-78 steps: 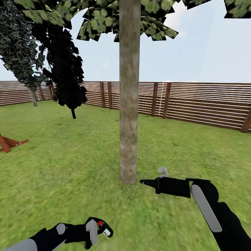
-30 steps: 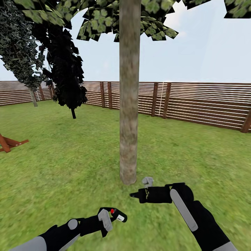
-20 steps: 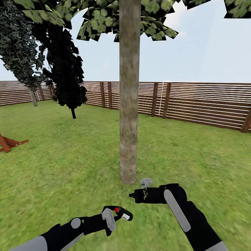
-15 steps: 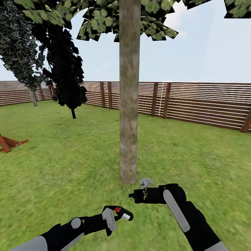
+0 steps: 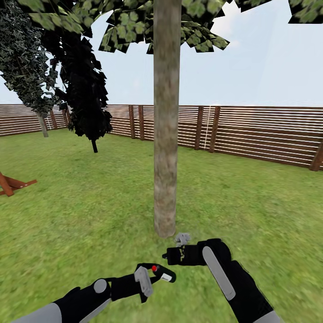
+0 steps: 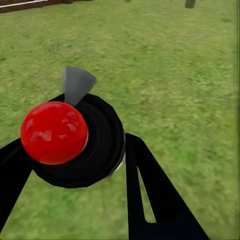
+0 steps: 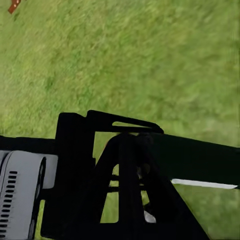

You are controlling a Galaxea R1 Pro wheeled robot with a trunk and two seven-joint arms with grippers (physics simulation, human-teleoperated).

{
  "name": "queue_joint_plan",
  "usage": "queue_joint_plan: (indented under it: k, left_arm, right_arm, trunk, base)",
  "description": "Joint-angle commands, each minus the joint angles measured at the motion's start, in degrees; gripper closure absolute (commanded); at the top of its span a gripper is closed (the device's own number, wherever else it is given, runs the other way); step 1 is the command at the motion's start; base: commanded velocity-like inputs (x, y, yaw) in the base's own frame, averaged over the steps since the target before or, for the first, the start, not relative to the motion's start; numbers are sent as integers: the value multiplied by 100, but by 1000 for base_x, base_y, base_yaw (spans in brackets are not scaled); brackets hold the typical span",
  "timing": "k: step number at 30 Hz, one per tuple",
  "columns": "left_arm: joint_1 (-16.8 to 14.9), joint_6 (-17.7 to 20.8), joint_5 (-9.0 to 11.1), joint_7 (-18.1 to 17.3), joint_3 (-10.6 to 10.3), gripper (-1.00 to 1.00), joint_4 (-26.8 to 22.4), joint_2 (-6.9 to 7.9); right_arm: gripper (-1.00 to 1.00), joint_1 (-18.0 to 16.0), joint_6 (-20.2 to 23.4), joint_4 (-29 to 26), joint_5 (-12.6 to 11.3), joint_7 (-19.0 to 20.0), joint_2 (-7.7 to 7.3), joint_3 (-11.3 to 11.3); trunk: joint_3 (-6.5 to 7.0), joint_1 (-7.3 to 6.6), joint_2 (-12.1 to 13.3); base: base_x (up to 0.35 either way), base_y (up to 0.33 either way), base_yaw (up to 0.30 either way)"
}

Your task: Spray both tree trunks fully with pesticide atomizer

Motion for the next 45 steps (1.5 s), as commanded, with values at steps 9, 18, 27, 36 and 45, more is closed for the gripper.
queue_joint_plan:
  k: [9,18,27,36,45]
  left_arm:
    - [-12,-13,63,-7,-36,100,-30,7]
    - [-12,-13,63,-8,-36,100,-38,7]
    - [-12,-13,63,-8,-38,100,-82,7]
    - [-12,-13,63,-8,-42,100,-165,7]
    - [-12,-13,63,-8,-44,100,-170,7]
  right_arm:
    - [100,-6,20,193,73,32,175,35]
    - [100,-6,20,225,74,25,191,36]
    - [100,-6,20,328,74,23,214,100]
    - [100,-30,20,391,74,23,216,106]
    - [100,-32,20,427,74,19,221,110]
  trunk:
    - [-12,3,-11]
    - [-12,3,-11]
    - [-12,3,-11]
    - [-12,3,-11]
    - [-12,3,-11]
  base:
    - [0,0,0]
    - [0,0,0]
    - [0,0,0]
    - [0,0,0]
    - [0,0,0]
